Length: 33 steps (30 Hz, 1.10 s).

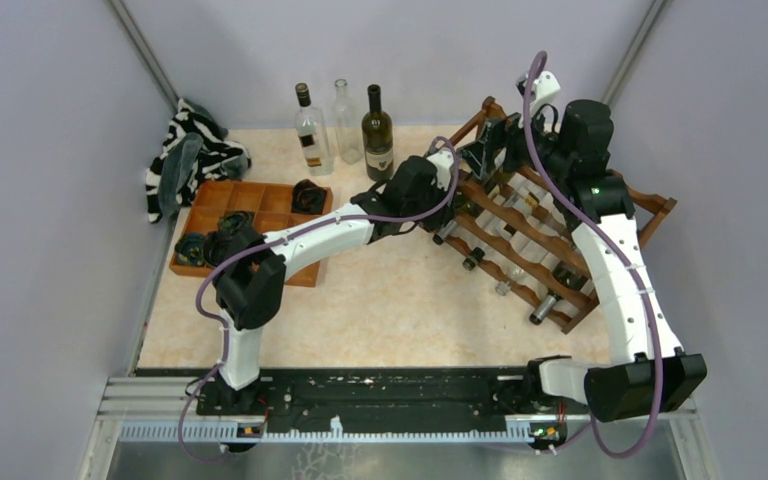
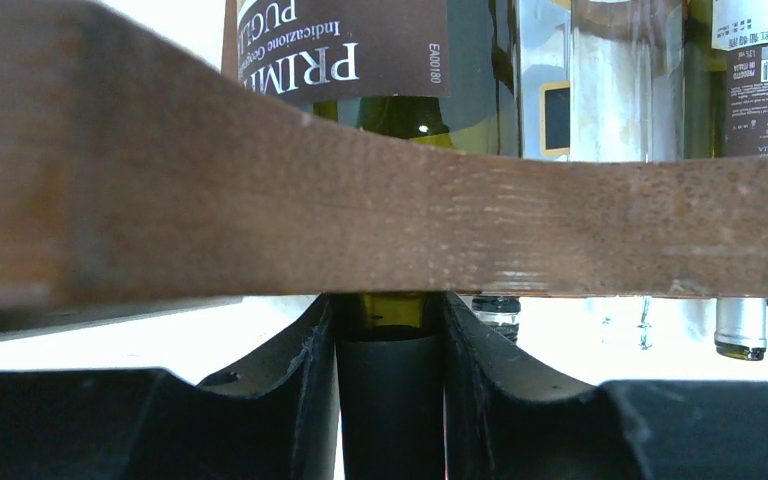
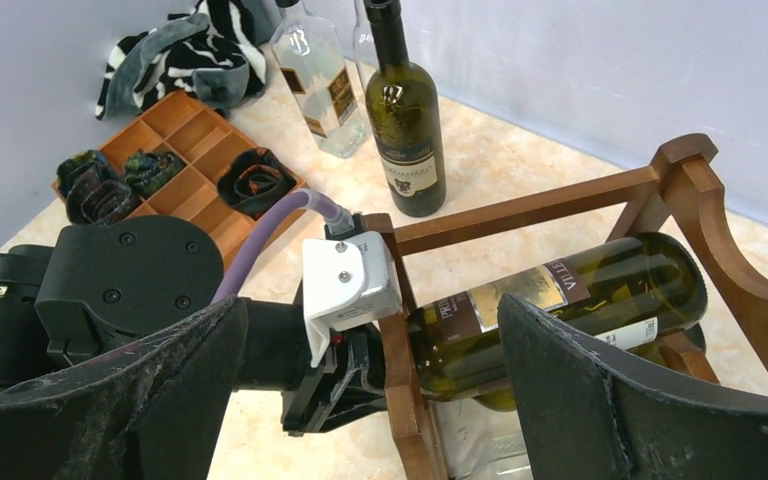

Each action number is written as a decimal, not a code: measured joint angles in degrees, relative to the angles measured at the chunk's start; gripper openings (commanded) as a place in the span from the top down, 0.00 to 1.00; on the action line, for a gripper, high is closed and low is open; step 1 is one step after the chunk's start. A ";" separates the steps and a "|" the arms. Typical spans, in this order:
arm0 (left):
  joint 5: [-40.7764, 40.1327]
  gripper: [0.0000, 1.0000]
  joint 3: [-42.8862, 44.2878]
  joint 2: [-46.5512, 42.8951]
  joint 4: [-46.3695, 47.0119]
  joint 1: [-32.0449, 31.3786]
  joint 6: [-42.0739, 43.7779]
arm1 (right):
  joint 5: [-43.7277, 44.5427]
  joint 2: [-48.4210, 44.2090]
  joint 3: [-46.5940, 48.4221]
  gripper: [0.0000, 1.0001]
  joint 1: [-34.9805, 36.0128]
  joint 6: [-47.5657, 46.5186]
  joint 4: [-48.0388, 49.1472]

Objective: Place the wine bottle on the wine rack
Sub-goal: Place the wine bottle in the wine rack.

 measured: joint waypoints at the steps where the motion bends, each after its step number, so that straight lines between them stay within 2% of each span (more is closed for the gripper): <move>1: -0.13 0.94 0.00 0.00 0.02 0.00 -0.13 | -0.02 0.00 0.00 0.07 0.00 0.20 0.00; 14: 0.07 0.93 -0.98 -0.13 1.79 0.00 -0.61 | 0.48 -0.87 -0.79 0.06 0.00 0.83 1.25; 18: 0.07 0.93 -1.64 -0.17 3.19 0.00 -0.61 | 3.26 -1.88 -3.48 0.09 -0.35 1.60 2.36; 27: 0.98 0.93 -2.12 -0.17 4.35 0.09 -0.26 | 10.14 -2.56 -13.62 0.11 -4.81 13.11 8.22; 33: 1.42 0.87 -1.81 -0.11 3.78 0.09 0.57 | 10.97 -2.54 -16.26 0.12 -5.18 18.16 11.15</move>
